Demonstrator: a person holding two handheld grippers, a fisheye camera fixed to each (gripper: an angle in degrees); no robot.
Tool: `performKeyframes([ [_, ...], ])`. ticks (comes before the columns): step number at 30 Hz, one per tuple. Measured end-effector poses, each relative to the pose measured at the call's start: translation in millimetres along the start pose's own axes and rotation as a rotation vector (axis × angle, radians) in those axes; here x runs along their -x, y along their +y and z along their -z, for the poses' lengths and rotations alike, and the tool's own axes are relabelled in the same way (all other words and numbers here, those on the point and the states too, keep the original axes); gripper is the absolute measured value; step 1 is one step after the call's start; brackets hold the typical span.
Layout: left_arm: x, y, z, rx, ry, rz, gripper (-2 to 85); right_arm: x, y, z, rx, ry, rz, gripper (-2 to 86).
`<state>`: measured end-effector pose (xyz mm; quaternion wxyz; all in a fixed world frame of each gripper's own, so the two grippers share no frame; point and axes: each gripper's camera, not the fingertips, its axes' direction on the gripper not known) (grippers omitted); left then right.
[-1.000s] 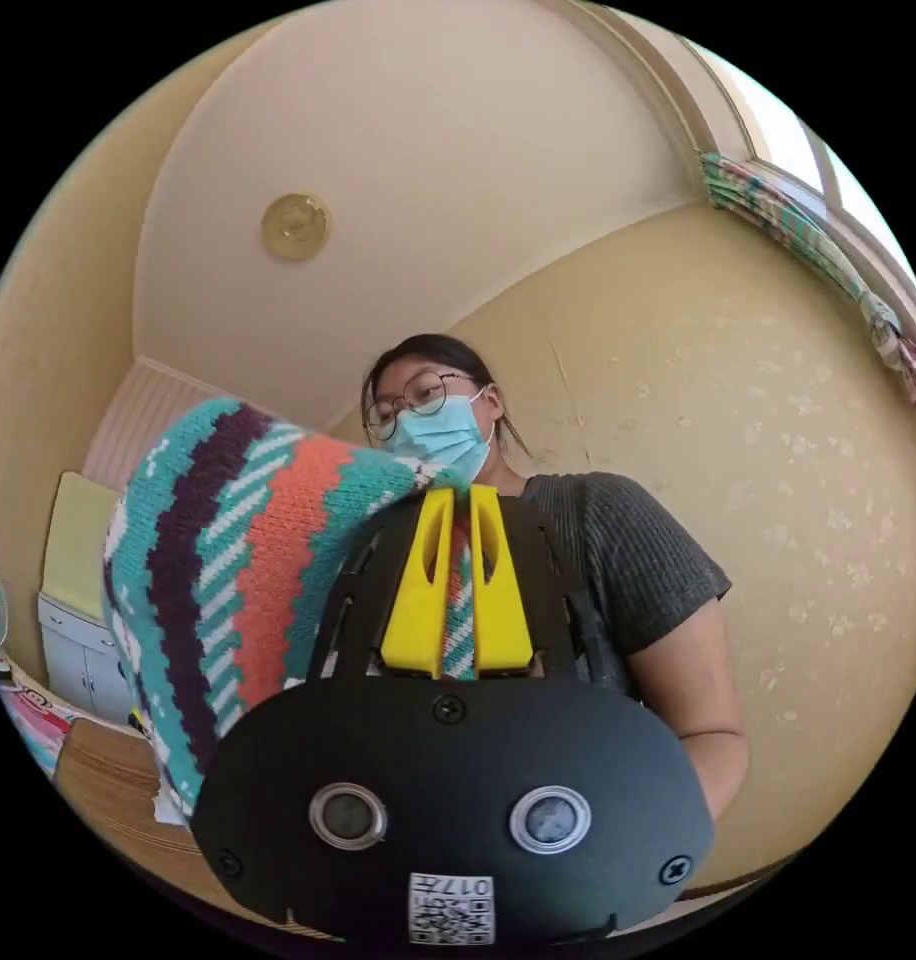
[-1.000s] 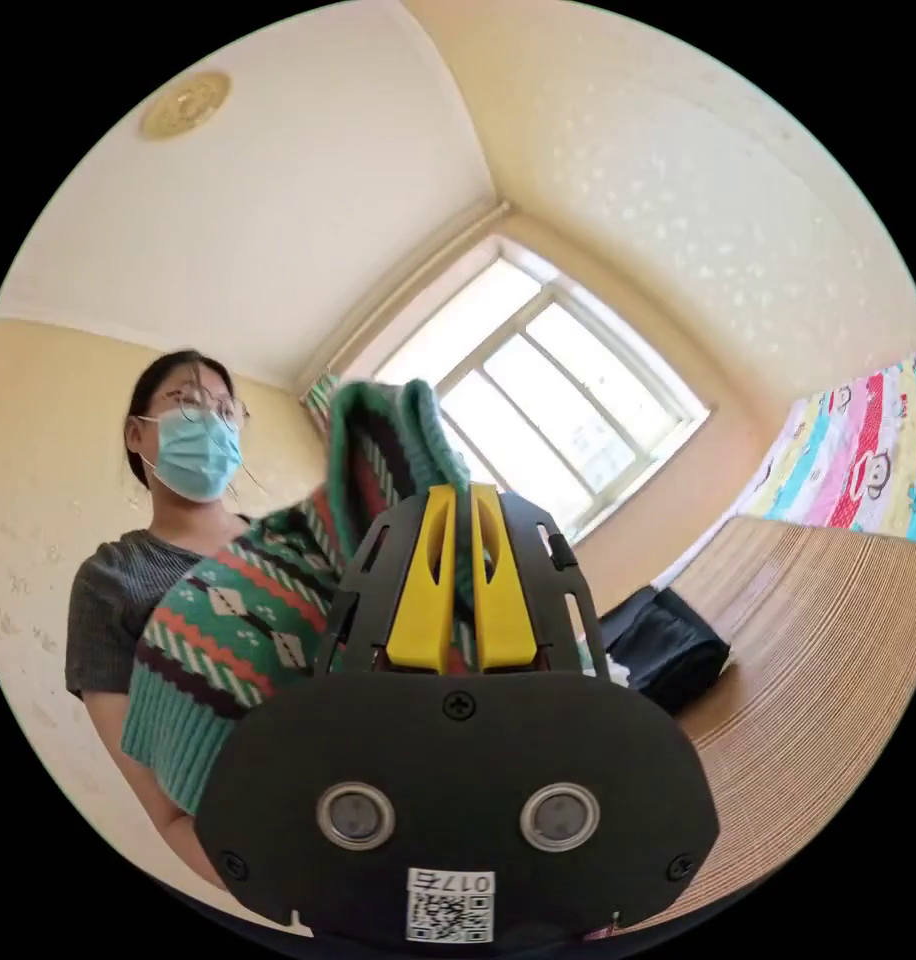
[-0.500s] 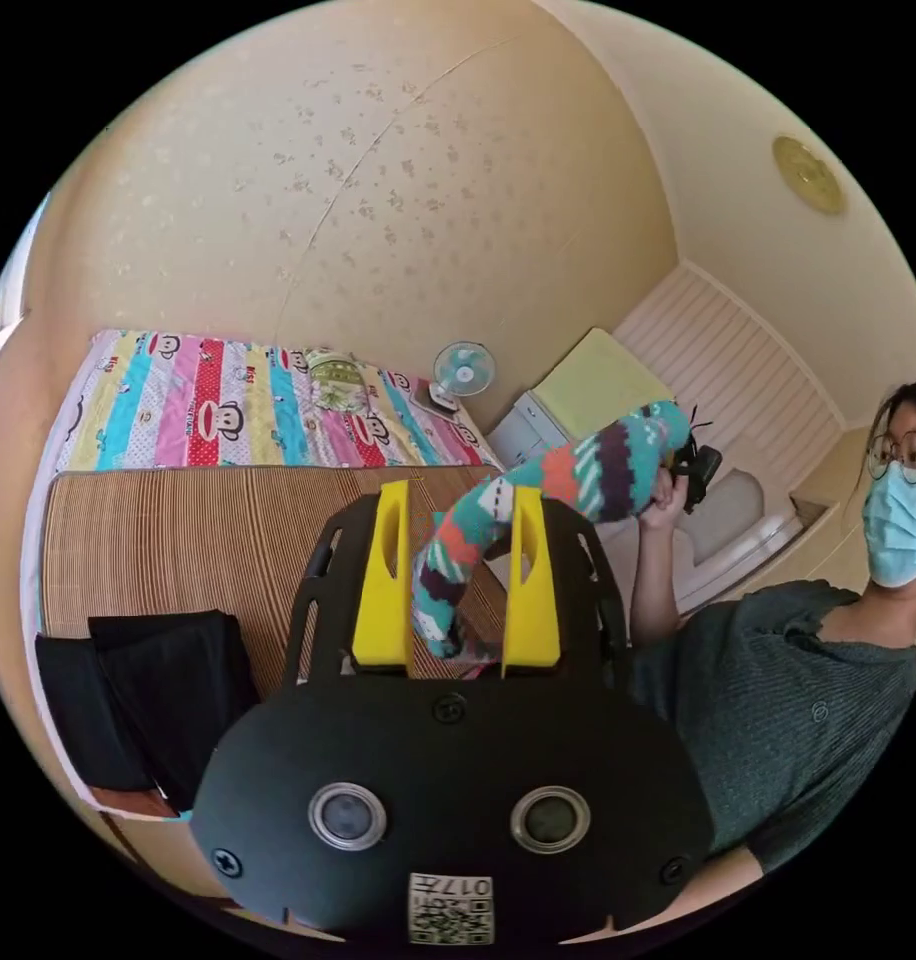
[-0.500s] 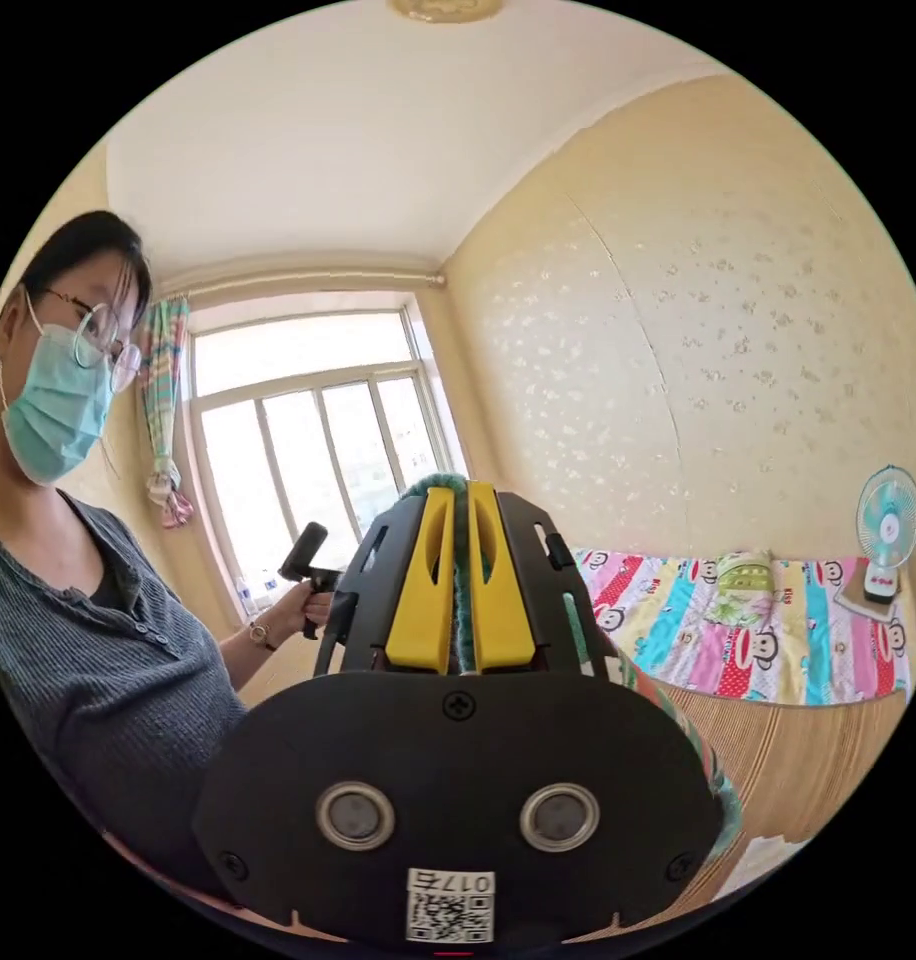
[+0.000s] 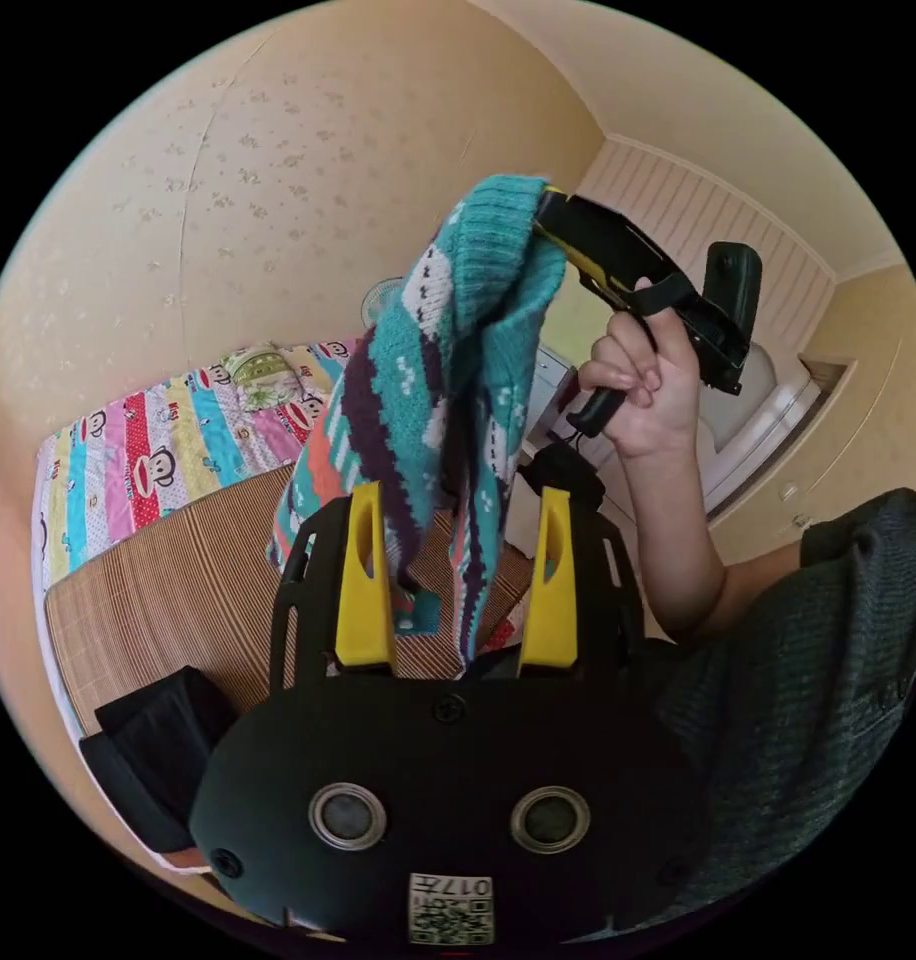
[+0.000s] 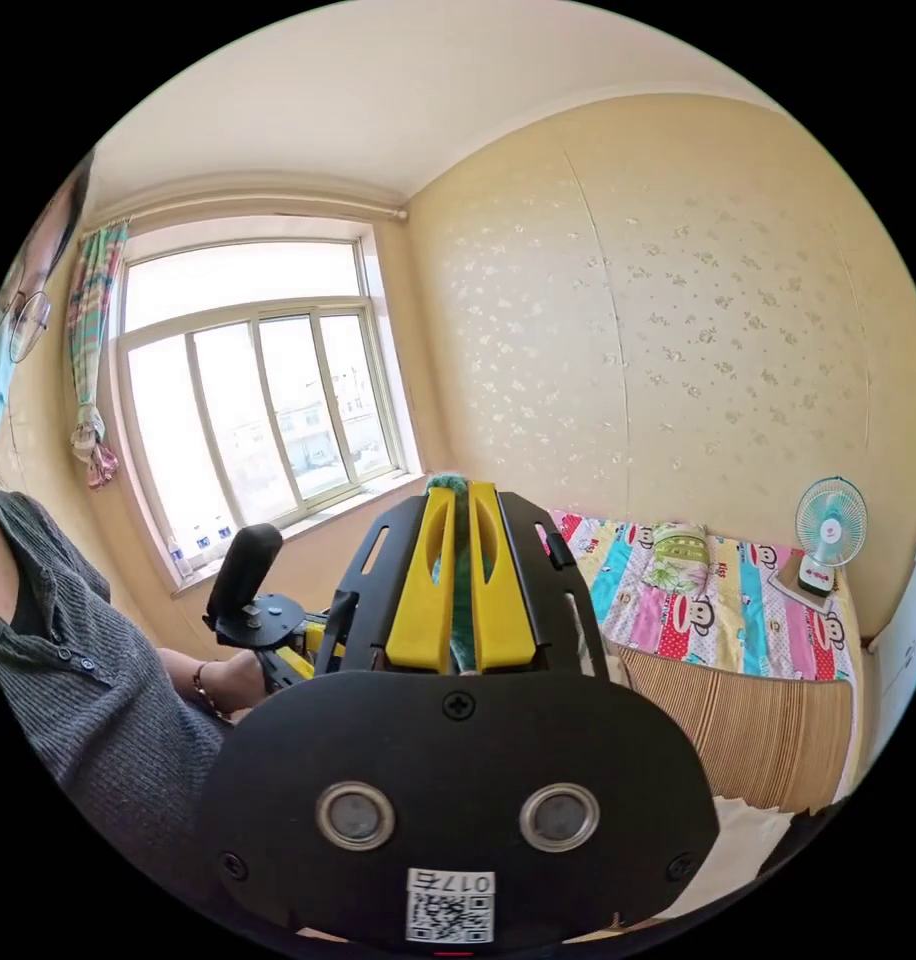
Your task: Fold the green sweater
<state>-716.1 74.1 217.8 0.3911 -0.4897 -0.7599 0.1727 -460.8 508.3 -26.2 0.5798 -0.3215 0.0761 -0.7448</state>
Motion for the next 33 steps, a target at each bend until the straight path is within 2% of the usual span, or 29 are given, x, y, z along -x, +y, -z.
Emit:
performKeyframes([
  [4, 11, -14, -38, 0.068, -0.225, -0.06, 13.9, -3, 24, -4, -0.004, -0.048, -0.057, 2.2],
  [5, 17, -15, -39, 0.071, -0.235, -0.043, 13.7, -9, 32, -1, -0.002, -0.037, -0.075, 2.2],
  [8, 43, -12, -30, 0.116, -0.084, 0.017, 11.2, -40, 54, 12, -0.044, -0.123, -0.184, 2.1],
  [10, 62, 9, -13, 0.036, 0.105, -0.015, 2.3, -53, 63, 18, -0.075, -0.208, -0.199, 2.1],
  [13, 92, 33, -3, 0.049, 0.098, 0.06, 1.0, -47, 67, 19, -0.09, -0.284, -0.116, 1.9],
  [16, 94, 49, 9, 0.04, 0.019, 0.032, 4.6, -27, 64, 12, -0.082, -0.311, -0.02, 1.7],
  [19, 78, 57, 20, -0.035, 0.076, -0.02, 8.6, -15, 62, -3, -0.052, -0.321, 0.026, 1.6],
  [22, 70, 62, 11, -0.019, -0.026, 0.026, 11.2, -19, 68, -14, -0.06, -0.37, 0.003, 1.6],
  [26, 62, 63, 11, -0.01, 0.008, 0.064, 14.2, -27, 75, -16, -0.071, -0.378, -0.029, 1.8],
  [30, 62, 75, 44, -0.124, 0.082, 0.102, 16.2, -33, 79, -8, -0.076, -0.353, -0.021, 1.9],
  [33, 58, 68, 29, -0.053, -0.032, 0.113, 16.6, -28, 85, -12, -0.078, -0.393, -0.012, 2.0],
])
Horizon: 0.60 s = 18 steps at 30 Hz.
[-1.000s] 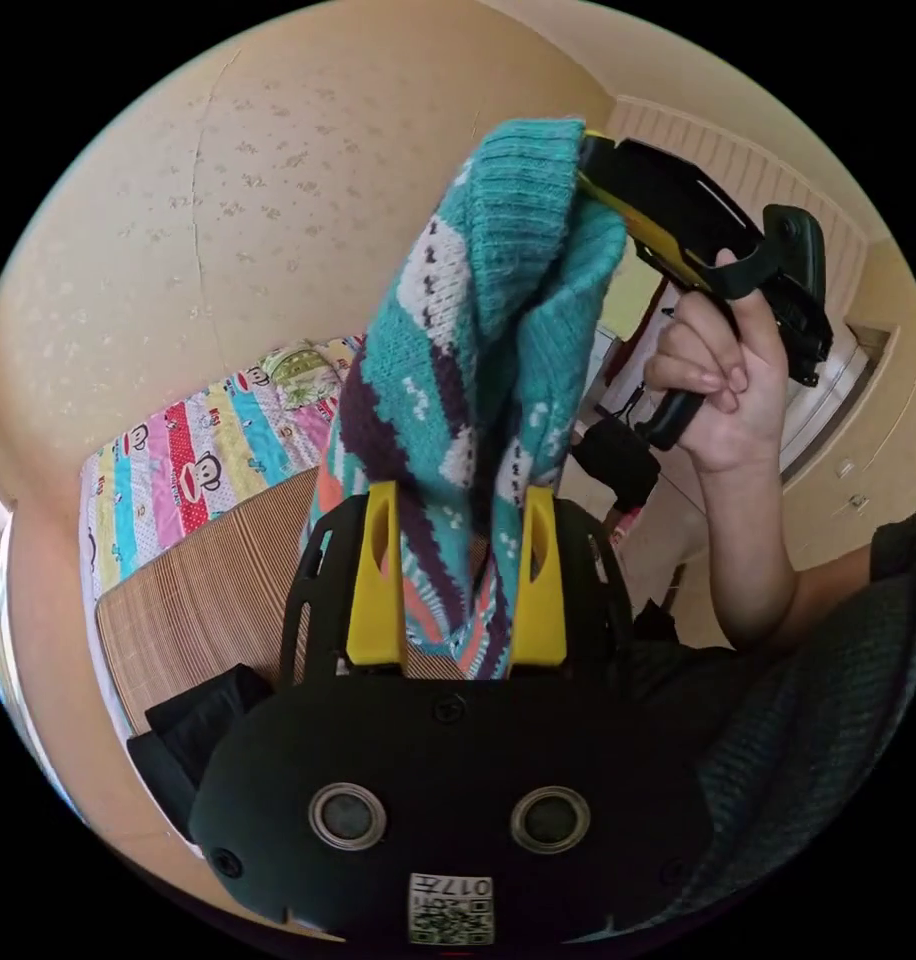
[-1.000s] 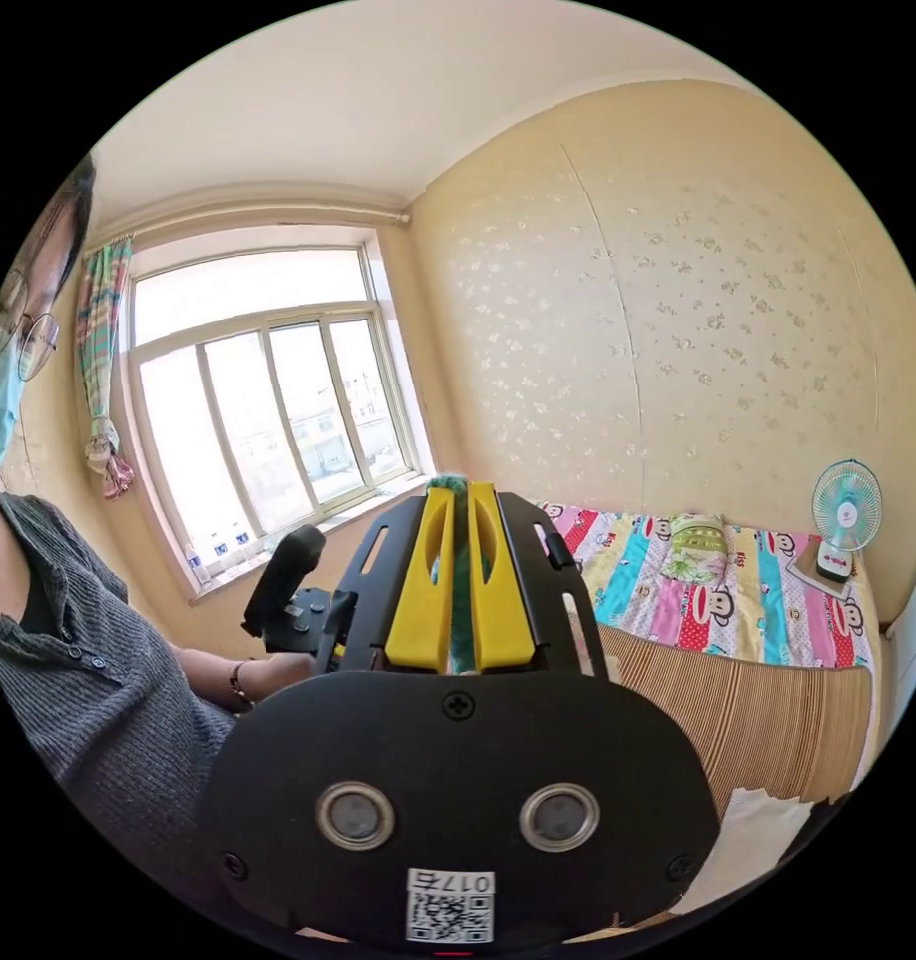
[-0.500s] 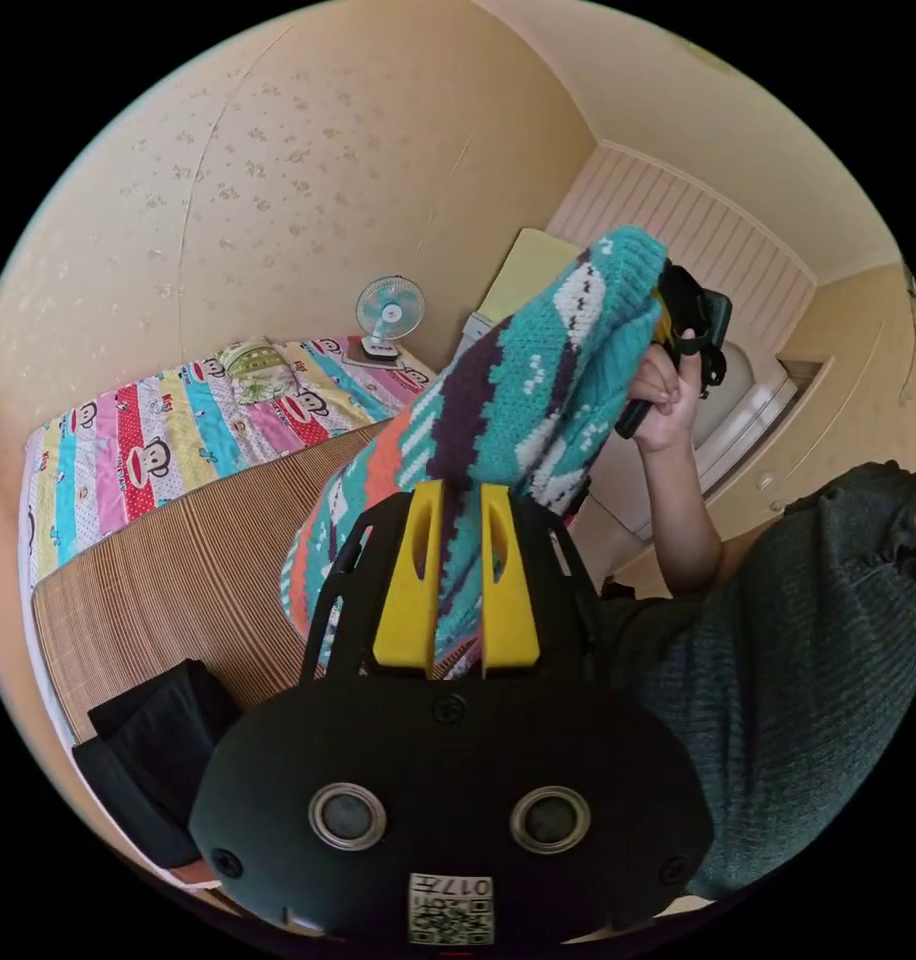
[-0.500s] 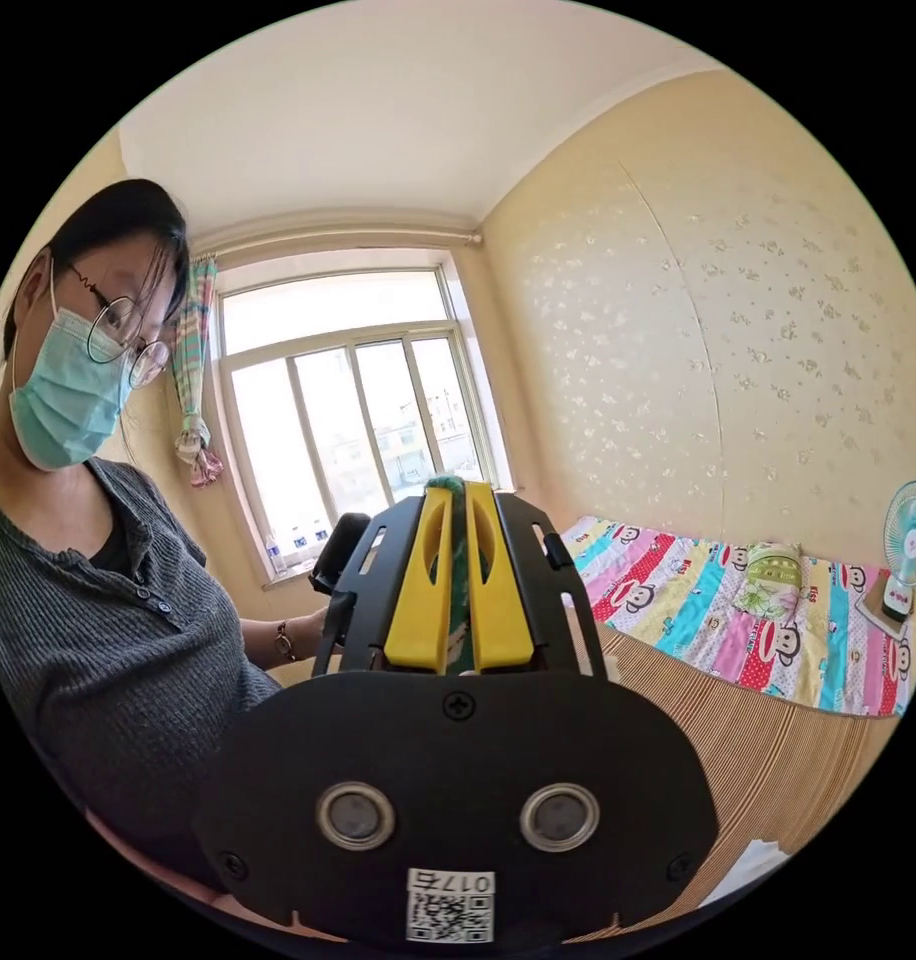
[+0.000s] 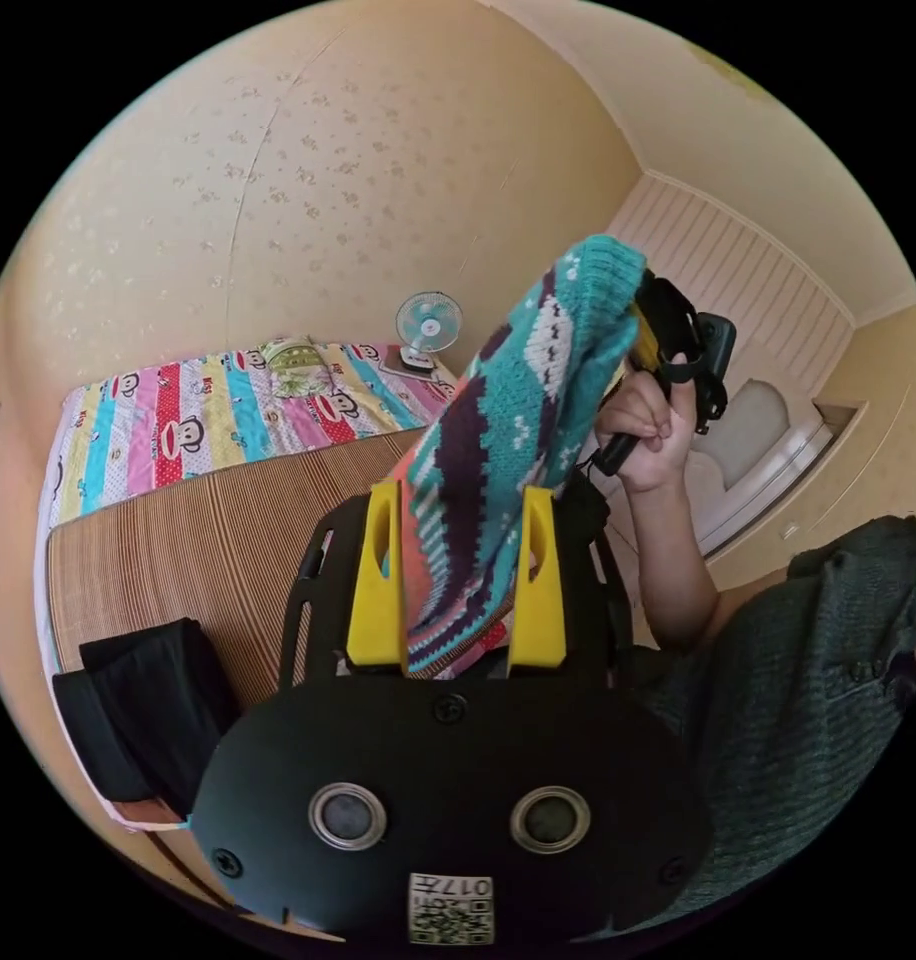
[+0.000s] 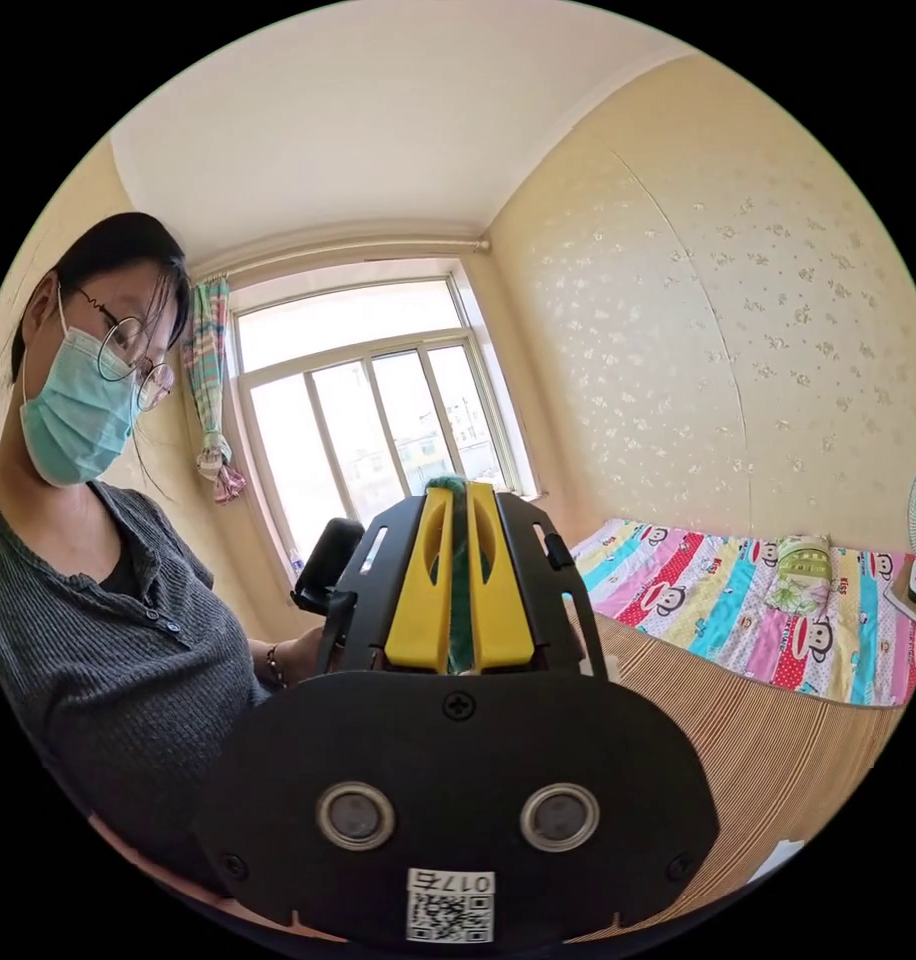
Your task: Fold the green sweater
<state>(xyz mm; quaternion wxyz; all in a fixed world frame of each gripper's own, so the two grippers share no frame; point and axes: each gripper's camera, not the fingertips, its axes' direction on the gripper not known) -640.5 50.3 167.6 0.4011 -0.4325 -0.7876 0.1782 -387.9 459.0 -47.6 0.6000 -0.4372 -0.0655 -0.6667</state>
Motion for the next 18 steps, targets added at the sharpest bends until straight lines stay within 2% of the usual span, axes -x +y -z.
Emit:
performKeyframes([
  [3, -6, -6, -18, 0.051, 0.035, 0.057, 18.0, 6, 5, -13, 0.01, 0.035, -0.015, 2.1],
  [7, -1, 4, -18, 0.012, -0.093, 0.141, 17.0, 21, 10, -29, 0.076, 0.006, 0.038, 2.2],
  [12, 26, 3, -8, 0.027, -0.036, 0.066, 7.4, 4, 22, -23, 0.056, 0.006, -0.04, 2.5],
  [15, 36, 0, 14, 0.012, 0.128, -0.057, 6.3, -23, 25, 8, 0.019, 0.025, -0.063, 3.0],
  [18, 51, -10, 37, -0.022, 0.303, -0.064, 5.8, -46, 30, 24, 0.055, -0.022, -0.076, 3.9],
])
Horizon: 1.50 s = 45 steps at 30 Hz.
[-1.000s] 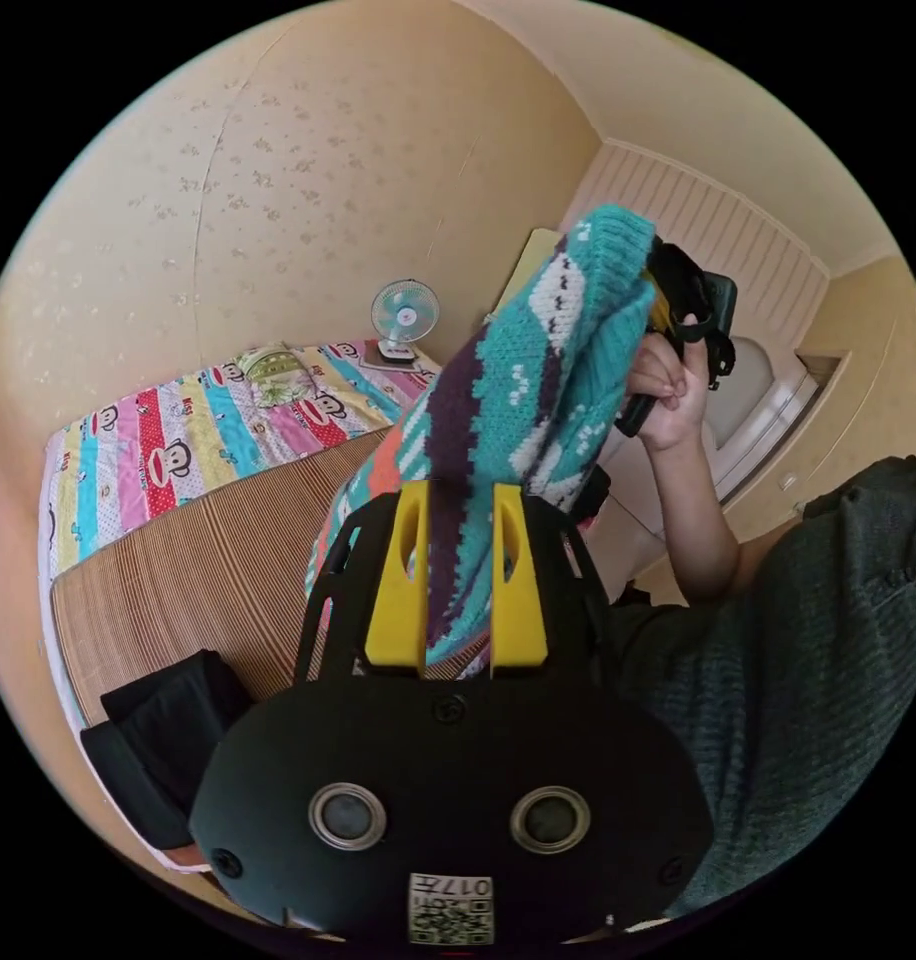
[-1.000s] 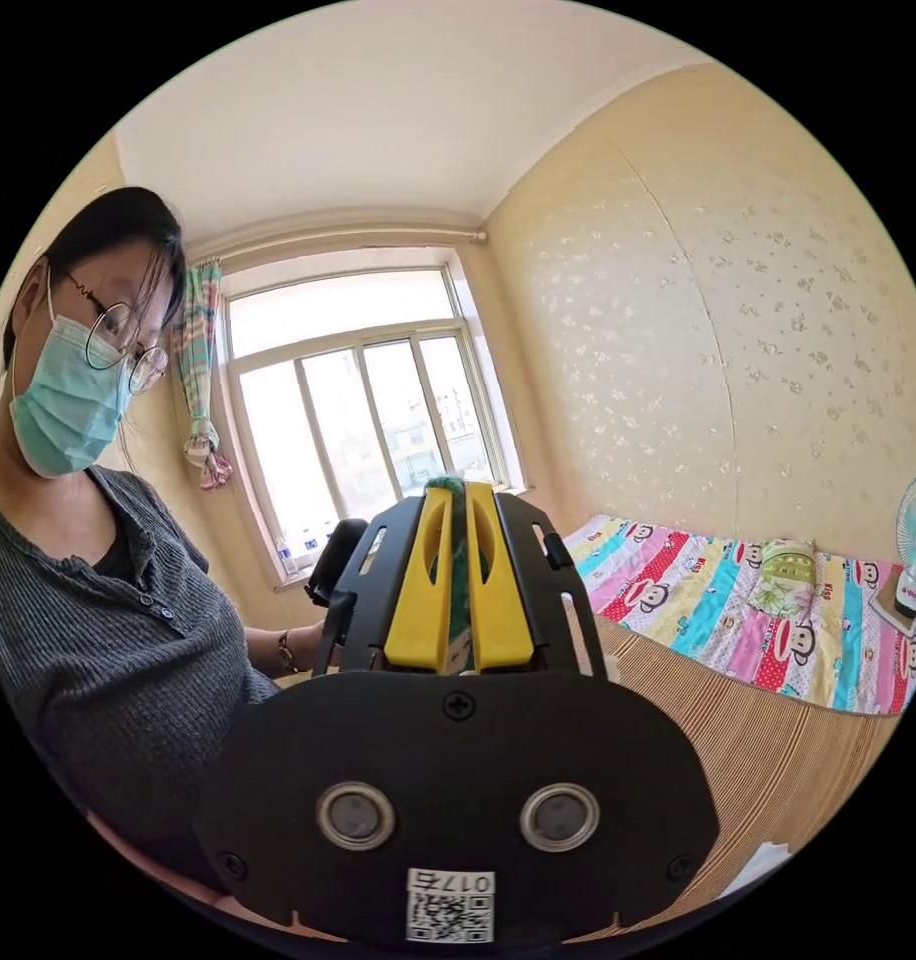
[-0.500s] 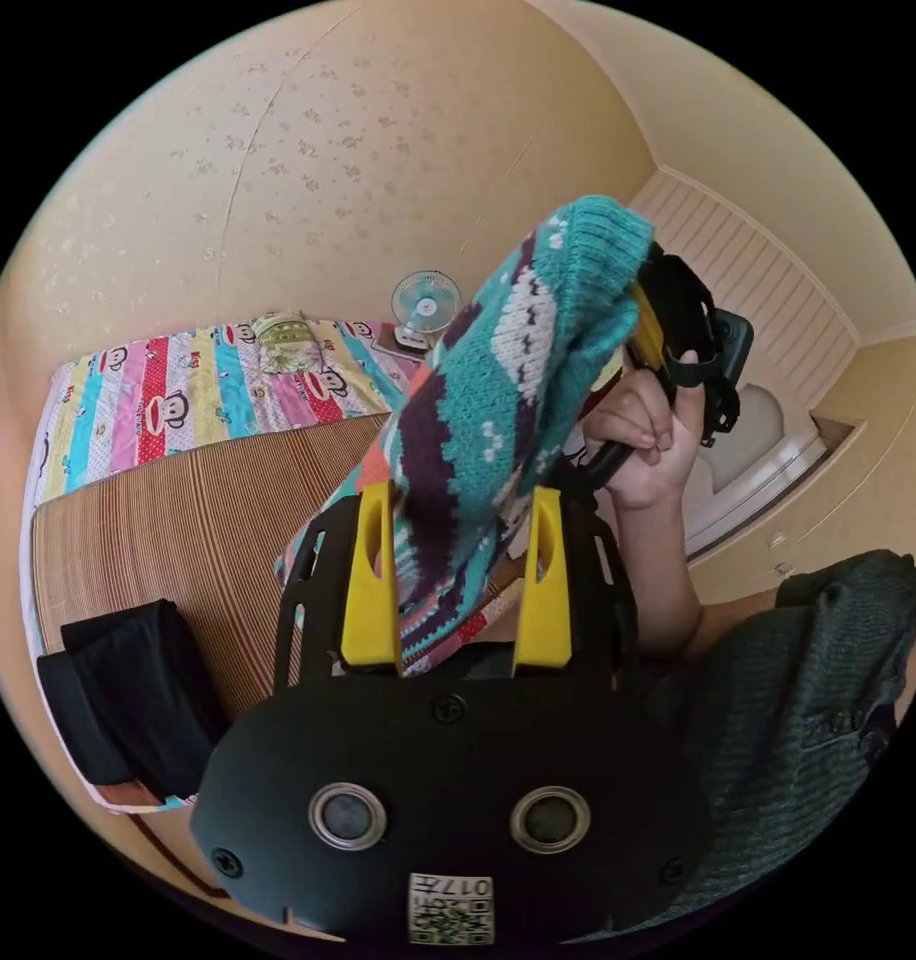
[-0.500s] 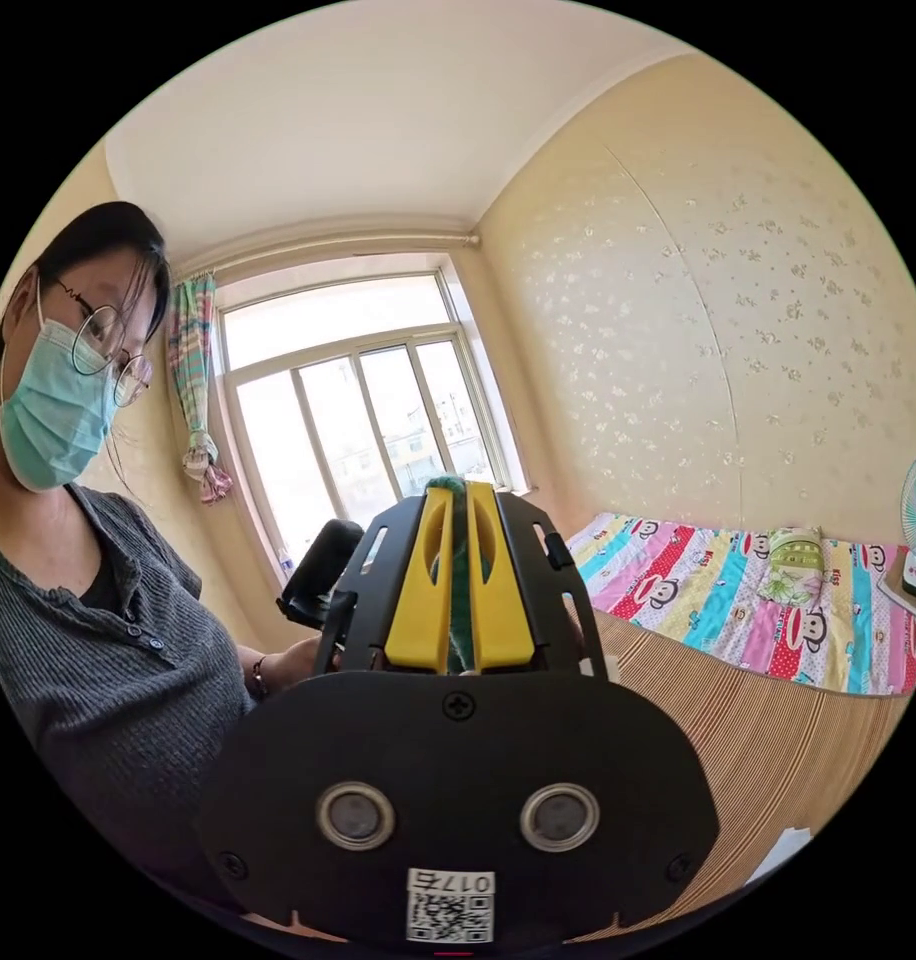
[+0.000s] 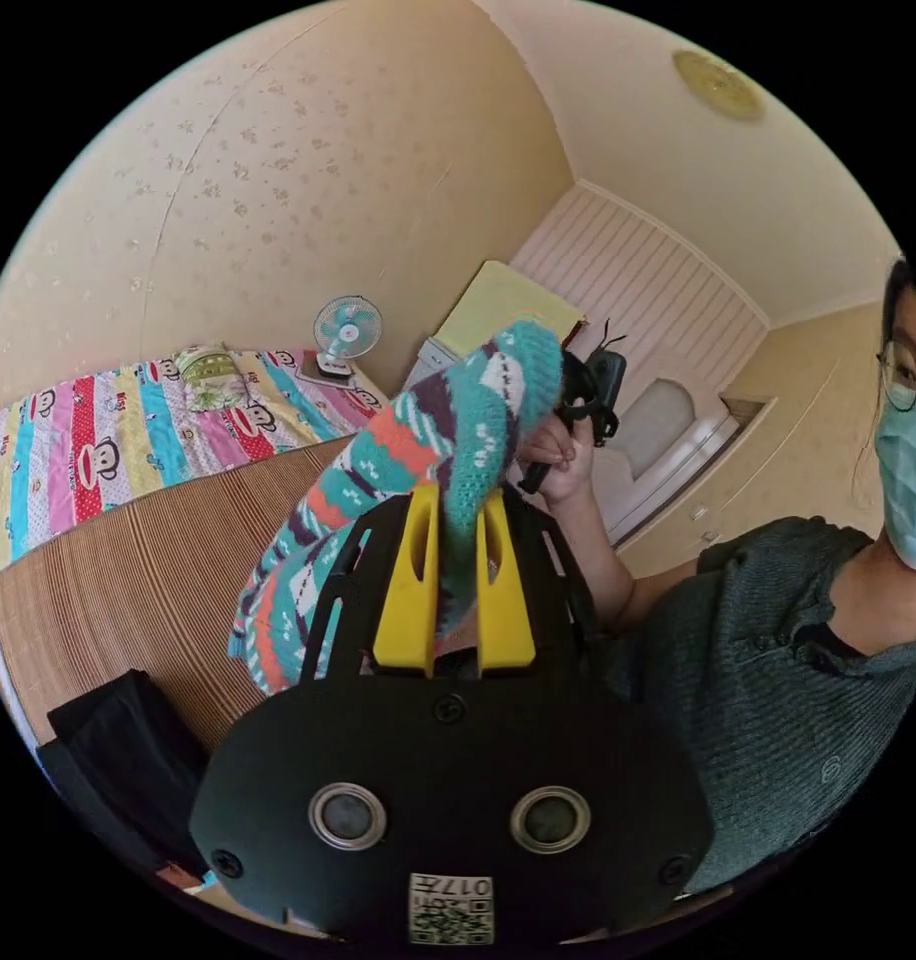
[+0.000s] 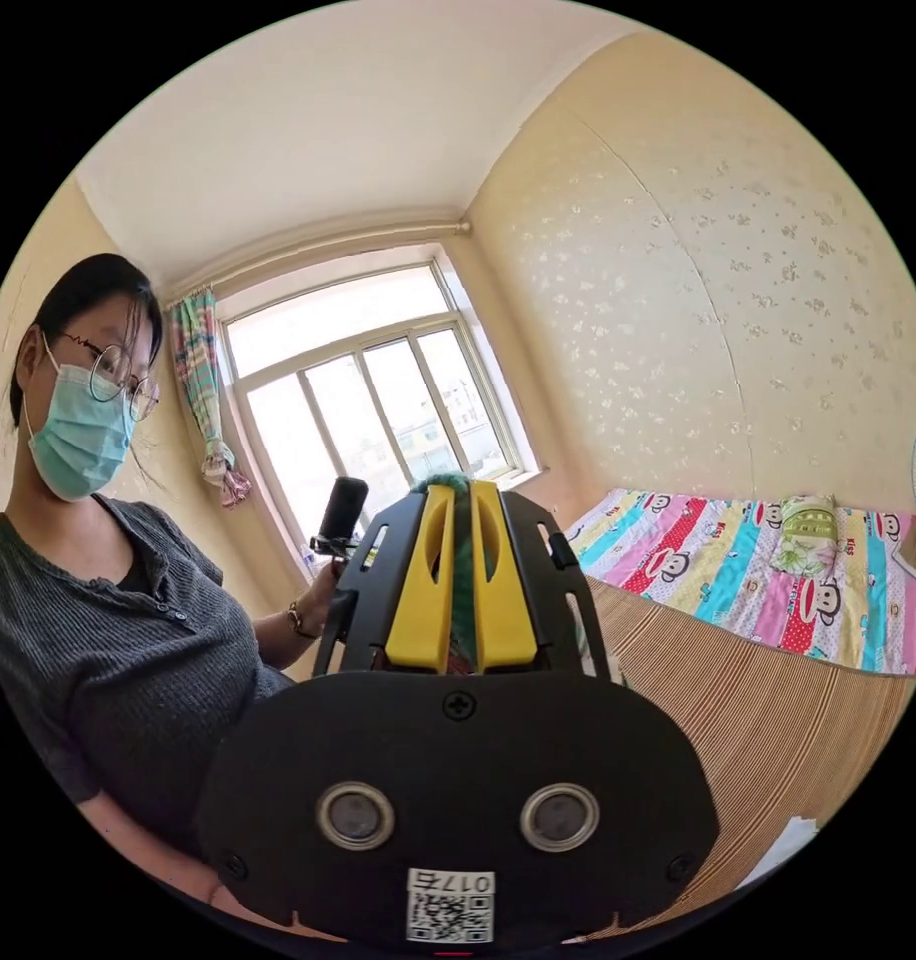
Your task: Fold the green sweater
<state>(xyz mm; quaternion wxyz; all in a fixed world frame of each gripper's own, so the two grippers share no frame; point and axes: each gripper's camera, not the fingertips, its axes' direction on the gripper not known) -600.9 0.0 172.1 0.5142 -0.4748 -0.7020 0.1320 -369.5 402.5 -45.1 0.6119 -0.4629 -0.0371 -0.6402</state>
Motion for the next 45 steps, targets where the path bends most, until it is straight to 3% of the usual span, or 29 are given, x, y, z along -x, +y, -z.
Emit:
performKeyframes([
  [4, 13, -19, 42, -0.14, 0.071, 0.033, 5.7, -12, 40, 9, 0.037, -0.002, -0.037, 7.4],
  [7, 6, -31, 57, -0.163, 0.084, 0.01, 5.6, -15, 96, 8, 0.037, -0.086, -0.103, 15.9],
  [10, -6, -35, 65, -0.197, 0.083, 0.021, 5.5, -16, 155, 2, 0.096, -0.11, -0.22, 18.9],
  [14, -23, -39, 81, -0.242, 0.045, 0.016, 5.5, 5, 213, -9, 0.19, -0.002, -0.248, 20.7],
  [18, -47, -43, 103, -0.28, 0.054, -0.032, 5.5, 20, 218, -52, 0.311, 0.038, -0.205, 17.6],
  [20, -58, -43, 115, -0.291, 0.048, -0.062, 5.6, 28, 205, -89, 0.408, 0.293, -0.152, 10.8],
  [22, -63, -38, 138, -0.299, 0.043, -0.087, 5.7, 42, 185, -105, 0.41, 0.362, -0.03, 7.1],
  [26, -45, -15, 188, -0.358, 0.019, -0.056, 6.2, 63, 123, -92, 0.263, 0.598, -0.008, 4.7],
  [29, -22, 21, 223, -0.414, -0.135, 0.023, 6.4, 78, 80, -44, 0.013, 0.544, -0.076, 4.0],
  [32, 5, 50, 218, -0.321, -0.217, 0.094, 6.4, 116, 47, -22, -0.113, 0.535, -0.015, 3.8],
  [37, 12, 82, 138, 0.042, -0.476, -0.009, 5.6, 187, 24, -27, -0.187, 0.591, 0.089, 3.5],
  [41, -12, 91, 84, 0.172, -0.462, -0.15, 5.9, 262, 23, -32, -0.314, 0.754, 0.244, 3.5],
  [45, -24, 77, 63, 0.101, -0.271, -0.19, 9.9, 307, 17, -19, -0.456, 0.85, 0.292, 3.6],
])
